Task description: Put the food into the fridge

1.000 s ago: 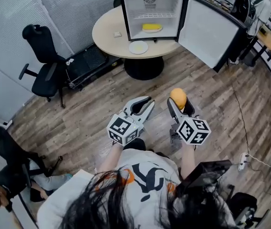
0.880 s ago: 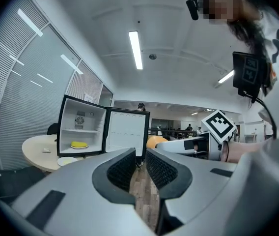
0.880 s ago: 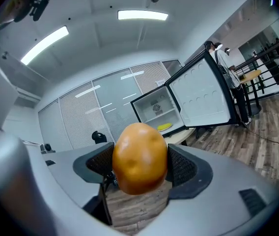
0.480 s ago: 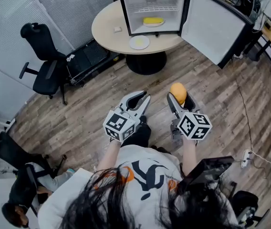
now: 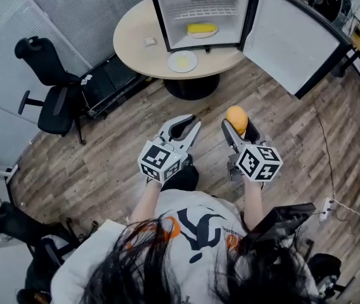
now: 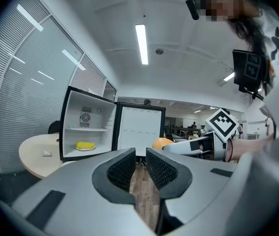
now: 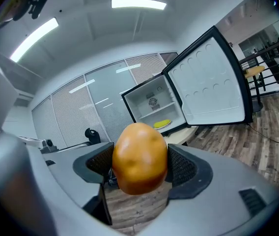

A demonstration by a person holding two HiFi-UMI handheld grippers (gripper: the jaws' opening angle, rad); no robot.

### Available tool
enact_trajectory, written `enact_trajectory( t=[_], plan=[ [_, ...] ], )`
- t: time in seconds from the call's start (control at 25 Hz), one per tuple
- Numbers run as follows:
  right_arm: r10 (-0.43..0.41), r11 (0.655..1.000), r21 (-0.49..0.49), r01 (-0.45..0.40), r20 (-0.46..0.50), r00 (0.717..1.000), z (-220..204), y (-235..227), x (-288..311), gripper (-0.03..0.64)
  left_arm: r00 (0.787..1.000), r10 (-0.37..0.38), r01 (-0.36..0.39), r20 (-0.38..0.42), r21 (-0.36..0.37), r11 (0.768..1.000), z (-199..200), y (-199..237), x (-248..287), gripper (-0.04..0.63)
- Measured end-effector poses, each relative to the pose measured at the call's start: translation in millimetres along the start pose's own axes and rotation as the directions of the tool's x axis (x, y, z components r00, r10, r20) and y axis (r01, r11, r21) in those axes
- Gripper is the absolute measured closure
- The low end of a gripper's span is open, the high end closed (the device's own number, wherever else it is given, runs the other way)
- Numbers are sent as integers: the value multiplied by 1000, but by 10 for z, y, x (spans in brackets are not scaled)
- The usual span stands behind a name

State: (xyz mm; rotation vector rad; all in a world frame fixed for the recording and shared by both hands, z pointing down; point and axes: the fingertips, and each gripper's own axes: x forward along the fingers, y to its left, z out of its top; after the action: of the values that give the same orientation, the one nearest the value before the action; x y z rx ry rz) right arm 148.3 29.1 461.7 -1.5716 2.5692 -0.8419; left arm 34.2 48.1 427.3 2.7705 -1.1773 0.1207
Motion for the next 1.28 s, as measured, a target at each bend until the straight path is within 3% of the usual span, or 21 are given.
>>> enact_trajectory(
  t=[0.72,1.28],
  plan=[
    [-59,998,3,60,-41,997,282,145,1601,265,994,-111,111,-9,-2,994,180,1475,659,532],
    [-131,991,7,132,-56,990,284,148,1995,266,985,-175,174,-13,-45,984,91,1906,817,532]
  ],
)
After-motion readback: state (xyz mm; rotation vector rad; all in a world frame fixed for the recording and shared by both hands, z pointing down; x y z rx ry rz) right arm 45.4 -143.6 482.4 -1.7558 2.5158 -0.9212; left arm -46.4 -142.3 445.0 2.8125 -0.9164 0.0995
